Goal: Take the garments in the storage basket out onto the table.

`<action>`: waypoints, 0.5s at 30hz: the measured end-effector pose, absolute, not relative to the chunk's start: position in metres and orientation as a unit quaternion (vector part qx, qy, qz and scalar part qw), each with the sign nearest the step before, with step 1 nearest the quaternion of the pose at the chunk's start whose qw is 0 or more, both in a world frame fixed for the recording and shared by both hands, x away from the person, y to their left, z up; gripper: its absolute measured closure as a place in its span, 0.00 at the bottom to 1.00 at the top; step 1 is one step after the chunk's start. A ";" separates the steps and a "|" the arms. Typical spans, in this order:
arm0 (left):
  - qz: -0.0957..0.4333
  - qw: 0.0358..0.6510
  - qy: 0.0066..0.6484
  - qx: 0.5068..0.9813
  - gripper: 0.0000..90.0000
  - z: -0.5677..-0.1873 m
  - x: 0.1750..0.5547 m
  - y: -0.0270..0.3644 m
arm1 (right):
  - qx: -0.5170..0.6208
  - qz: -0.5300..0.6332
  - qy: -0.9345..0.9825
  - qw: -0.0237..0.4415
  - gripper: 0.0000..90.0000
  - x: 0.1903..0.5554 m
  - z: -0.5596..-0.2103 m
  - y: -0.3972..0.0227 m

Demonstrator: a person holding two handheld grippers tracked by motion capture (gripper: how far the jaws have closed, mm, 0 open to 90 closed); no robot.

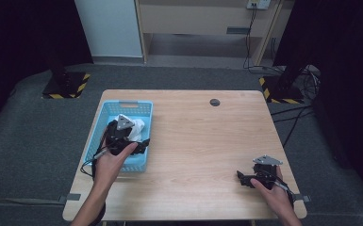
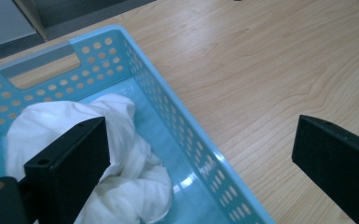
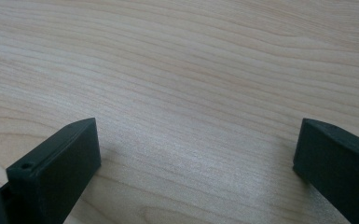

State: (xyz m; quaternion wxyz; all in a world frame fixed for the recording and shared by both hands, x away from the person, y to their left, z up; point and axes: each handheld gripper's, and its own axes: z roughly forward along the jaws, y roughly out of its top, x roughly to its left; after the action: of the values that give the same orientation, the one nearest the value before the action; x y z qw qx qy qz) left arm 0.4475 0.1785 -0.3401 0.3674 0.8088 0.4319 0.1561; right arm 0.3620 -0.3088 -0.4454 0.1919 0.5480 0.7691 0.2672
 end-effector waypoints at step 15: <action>0.147 0.360 0.456 0.800 0.03 -0.350 0.456 0.214 | 0.548 0.267 0.769 0.192 0.00 0.362 -0.445 -0.309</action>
State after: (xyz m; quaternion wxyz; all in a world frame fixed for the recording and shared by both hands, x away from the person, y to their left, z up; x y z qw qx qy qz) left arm 0.4560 0.2143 -0.3501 0.3596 0.8005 0.4563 0.1474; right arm 0.3620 -0.3088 -0.4454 0.1919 0.5477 0.7692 0.2674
